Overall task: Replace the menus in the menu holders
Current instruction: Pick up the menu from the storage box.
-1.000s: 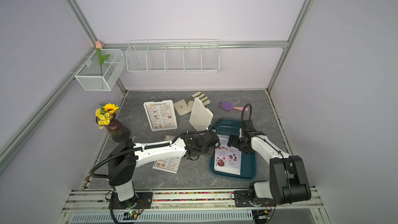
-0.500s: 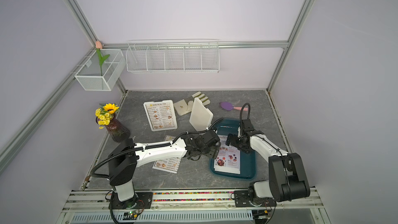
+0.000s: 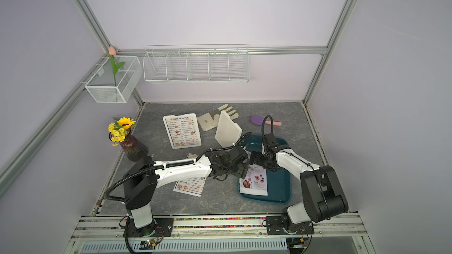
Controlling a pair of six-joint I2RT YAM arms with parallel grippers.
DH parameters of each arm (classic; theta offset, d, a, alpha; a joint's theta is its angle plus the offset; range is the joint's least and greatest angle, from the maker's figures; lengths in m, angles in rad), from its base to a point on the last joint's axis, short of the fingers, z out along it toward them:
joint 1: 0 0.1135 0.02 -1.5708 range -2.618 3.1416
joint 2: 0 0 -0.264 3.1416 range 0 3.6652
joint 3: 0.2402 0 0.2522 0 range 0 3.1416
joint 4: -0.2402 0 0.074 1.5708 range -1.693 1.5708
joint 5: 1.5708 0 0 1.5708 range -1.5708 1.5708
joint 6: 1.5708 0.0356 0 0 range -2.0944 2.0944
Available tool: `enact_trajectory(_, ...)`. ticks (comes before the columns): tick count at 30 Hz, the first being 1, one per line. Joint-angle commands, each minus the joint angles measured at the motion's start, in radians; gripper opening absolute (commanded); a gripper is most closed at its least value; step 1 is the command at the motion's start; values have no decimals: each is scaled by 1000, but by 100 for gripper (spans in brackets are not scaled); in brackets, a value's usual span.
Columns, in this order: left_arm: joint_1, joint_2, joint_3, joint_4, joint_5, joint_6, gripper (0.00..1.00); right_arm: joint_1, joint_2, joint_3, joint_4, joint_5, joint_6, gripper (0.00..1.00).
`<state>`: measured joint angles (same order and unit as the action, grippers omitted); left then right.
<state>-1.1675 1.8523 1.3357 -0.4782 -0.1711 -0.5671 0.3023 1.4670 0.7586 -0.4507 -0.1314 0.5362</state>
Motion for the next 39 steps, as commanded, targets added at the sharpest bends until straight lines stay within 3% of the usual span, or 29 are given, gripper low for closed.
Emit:
enact_trajectory(1, 7, 17, -3, -10, -40, -24, 76, 15, 51, -53, -48, -88, 43, 100)
enact_trajectory(5, 11, 36, 9, -18, -52, -27, 71, 15, 31, -50, -43, -126, 54, 100)
enact_trajectory(14, 11, 70, 29, -22, -56, -11, 71, 14, 21, -51, -42, -154, 61, 99)
enact_trajectory(22, 11, 46, 30, -64, -120, 2, 55, 6, 38, -51, -54, -124, 42, 99)
enact_trajectory(32, 11, -11, 31, -95, -139, 27, 54, -35, 52, -53, -57, -106, 14, 100)
enact_trajectory(39, 12, -11, 25, -87, -114, 31, 43, -66, 42, -59, -66, -102, -7, 100)
